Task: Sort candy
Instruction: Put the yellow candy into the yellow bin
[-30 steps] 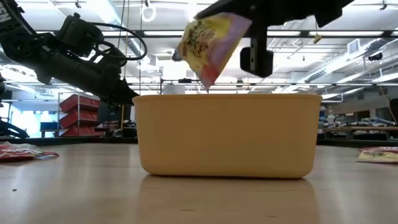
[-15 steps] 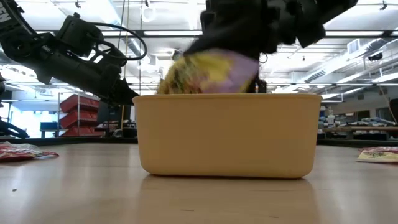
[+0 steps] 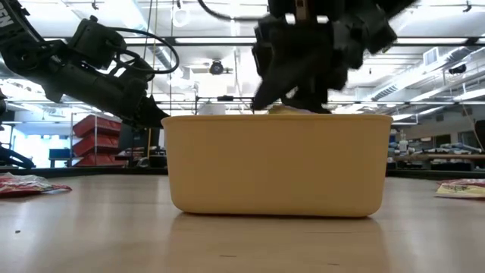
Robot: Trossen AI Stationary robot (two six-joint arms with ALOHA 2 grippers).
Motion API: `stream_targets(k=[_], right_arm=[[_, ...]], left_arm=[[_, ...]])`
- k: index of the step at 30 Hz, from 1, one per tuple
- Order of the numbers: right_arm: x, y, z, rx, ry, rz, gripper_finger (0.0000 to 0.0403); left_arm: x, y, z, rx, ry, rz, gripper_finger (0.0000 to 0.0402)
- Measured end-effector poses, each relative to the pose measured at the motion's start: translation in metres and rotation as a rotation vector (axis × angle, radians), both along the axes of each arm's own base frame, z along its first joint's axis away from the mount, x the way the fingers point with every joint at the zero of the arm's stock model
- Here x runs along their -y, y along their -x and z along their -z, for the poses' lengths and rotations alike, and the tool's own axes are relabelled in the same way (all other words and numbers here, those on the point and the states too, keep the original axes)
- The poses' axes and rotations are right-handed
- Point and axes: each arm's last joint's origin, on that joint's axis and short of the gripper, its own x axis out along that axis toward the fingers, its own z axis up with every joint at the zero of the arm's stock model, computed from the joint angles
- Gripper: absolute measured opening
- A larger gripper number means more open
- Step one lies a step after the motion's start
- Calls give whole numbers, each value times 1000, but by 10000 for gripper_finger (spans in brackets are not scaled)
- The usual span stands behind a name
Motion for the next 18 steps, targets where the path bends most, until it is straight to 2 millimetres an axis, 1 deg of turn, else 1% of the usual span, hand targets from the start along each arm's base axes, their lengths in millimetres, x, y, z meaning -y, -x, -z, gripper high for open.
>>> stream_targets(k=[3,6,8,10,11,13,16,17,18], right_arm=[[1,-4,-19,-17,116,-34,204],[0,-6,-35,-85,248,-75,219],[-2,-8,-45,-105,311,-114,223],[-6,-8,-51,-103,335,-148,212],[-8,-8,-53,-92,343,-165,199],[-13,-8,-54,-62,357,-201,157],[-18,-9,-51,-46,354,-254,62],[-20,-11,-47,-46,355,-273,33],[-22,-12,-44,-43,356,-294,18]], left_arm=[[0,0,0,0,0,0,3],[0,0,0,0,0,0,3],[0,0,0,-1,1,0,3],[0,0,0,0,0,0,3],[0,0,0,-1,1,0,3],[0,0,0,-1,1,0,3],[0,0,0,-1,1,0,3],[0,0,0,-1,1,0,3],[0,0,0,-1,1,0,3]])
